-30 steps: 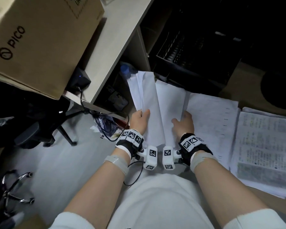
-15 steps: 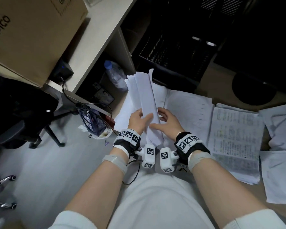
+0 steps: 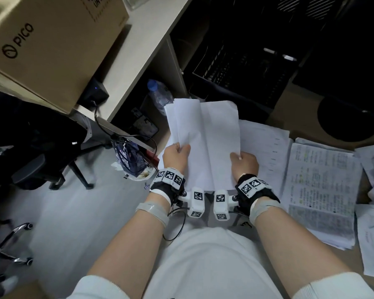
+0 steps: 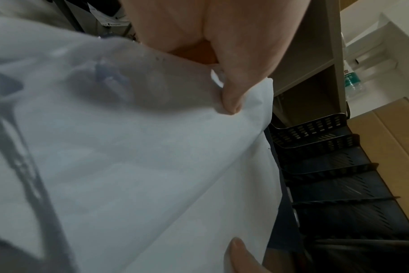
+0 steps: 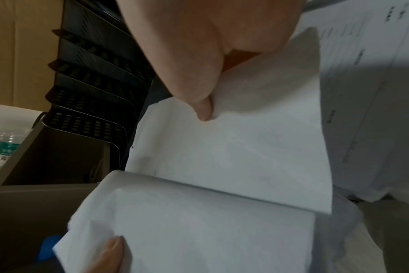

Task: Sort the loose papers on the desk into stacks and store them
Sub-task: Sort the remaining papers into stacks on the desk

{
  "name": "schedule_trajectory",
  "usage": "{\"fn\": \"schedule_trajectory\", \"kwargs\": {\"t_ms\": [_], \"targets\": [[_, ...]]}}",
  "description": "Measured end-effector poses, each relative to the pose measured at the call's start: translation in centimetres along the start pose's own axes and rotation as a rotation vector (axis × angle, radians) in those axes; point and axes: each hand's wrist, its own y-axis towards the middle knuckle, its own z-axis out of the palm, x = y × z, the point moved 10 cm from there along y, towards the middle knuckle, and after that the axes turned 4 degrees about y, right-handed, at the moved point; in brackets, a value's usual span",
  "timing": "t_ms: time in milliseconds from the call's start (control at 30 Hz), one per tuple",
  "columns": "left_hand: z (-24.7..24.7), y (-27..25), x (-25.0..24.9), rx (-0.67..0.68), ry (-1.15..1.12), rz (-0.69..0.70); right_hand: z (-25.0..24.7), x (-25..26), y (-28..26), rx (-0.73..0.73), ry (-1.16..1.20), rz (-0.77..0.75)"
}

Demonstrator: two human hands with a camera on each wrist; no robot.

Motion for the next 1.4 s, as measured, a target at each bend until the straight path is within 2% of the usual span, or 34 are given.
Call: {"fn": "schedule_trajectory", "kwargs": {"t_ms": [100,200,467,600,667,800,900,967,1100,1233,1400], "targets": [[-2.4,1.4,-0.2,-0.104,-0.031,0.028,0.3,-0.5,0.7,-0.066,-0.023,0.074],[-3.8,2.9,-0.6,-0.107,0.034,0.061,1.4,-0.9,1.3,-0.068,-0.070,0.151],[-3.9,5.3,0.1,-0.009,0.073,0.110,10.5,-0.4,0.8,0.212,-0.100,0.203],[-3.5,5.8,0.7,0.038,0.024,0.088,11.2,-0.6,0.7,0.267,-0.083,0.263],[-2.7,5.6,0.2,0.068,-0.018,0.086,10.5,0.4,0.7,0.269,-0.050,0.207],[-0.7,3.9,-1.0,0.130,-0.072,0.055,8.5,3.4,-0.1,0.301,-0.028,0.000],[0.9,2.4,-1.2,0.166,-0.104,0.028,7.4,5.7,-1.8,0.422,0.169,-0.090],[1.9,1.3,-1.5,0.194,-0.150,-0.008,6.7,6.8,-3.3,0.520,0.220,-0.147],[3.8,-1.3,-2.4,0.246,-0.221,-0.036,4.6,6.3,-4.7,0.578,0.192,-0.207],[5.3,-4.0,-3.6,0.296,-0.329,0.028,2.1,5.9,-5.7,0.589,0.182,-0.254],[5.9,-6.1,-3.8,0.271,-0.331,0.028,0.1,5.1,-6.3,0.595,0.175,-0.262]]}}
